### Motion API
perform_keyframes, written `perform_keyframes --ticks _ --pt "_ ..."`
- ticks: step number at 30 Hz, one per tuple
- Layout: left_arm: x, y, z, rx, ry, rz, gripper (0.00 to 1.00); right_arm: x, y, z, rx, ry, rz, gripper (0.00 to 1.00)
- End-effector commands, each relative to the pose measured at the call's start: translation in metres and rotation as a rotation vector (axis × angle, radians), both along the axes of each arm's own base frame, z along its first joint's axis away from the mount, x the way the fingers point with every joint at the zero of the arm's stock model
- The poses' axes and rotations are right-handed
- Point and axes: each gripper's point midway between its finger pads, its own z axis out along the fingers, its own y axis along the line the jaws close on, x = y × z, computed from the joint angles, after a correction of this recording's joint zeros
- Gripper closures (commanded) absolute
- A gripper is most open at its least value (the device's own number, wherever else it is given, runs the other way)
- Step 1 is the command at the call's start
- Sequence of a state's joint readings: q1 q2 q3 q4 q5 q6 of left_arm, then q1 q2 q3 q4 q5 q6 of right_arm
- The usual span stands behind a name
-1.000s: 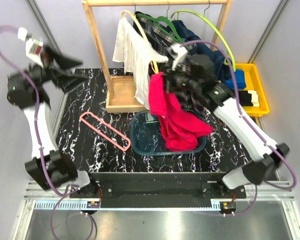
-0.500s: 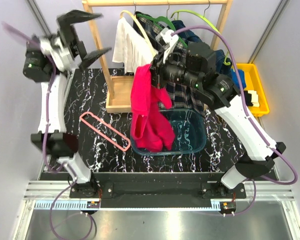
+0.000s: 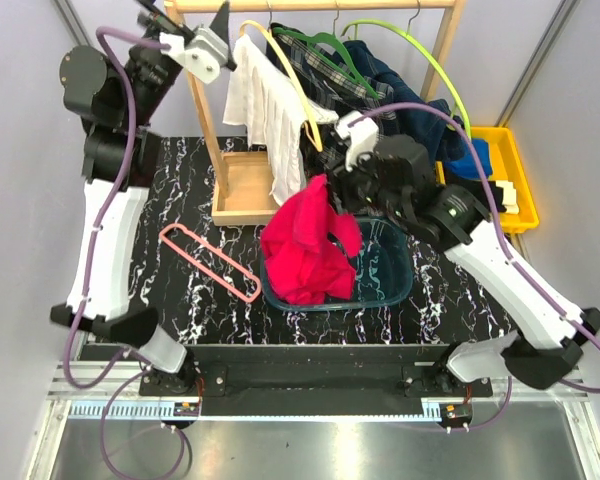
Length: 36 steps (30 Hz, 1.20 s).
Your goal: Remove the skirt from the hanger
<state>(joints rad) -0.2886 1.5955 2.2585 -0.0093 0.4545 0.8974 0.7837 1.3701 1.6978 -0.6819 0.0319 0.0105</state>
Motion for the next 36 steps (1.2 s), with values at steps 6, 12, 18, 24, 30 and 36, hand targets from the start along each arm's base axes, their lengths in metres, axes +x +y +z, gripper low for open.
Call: perform_keyframes --ticks 6,12,18,24,30,36 --pt "0.043 0.052 -0.196 -0.316 0.930 0.285 0.01 0.009 -0.090 0.005 -0.092 -0.155 -0.360 0.17" --pt "0.040 0.039 -0.180 -0.377 0.969 0.202 0.01 0.029 -0.102 0.020 -0.113 -0.220 -0.485 0.06" --pt "0.061 -0.007 -0.187 -0.436 1.084 0.090 0.01 0.037 -0.094 0.070 0.002 -0.277 -0.509 0.06" --pt "0.075 -0.051 -0.211 -0.458 1.183 0.015 0.01 0.024 -0.096 0.111 0.134 -0.361 -0.465 0.07" --pt "0.082 -0.033 -0.202 -0.603 1.187 0.000 0.01 0.061 -0.047 0.140 0.171 -0.447 -0.385 0.05" --pt "0.067 0.010 -0.212 -0.661 1.239 -0.010 0.01 0.121 -0.004 0.142 0.183 -0.454 -0.305 0.08"
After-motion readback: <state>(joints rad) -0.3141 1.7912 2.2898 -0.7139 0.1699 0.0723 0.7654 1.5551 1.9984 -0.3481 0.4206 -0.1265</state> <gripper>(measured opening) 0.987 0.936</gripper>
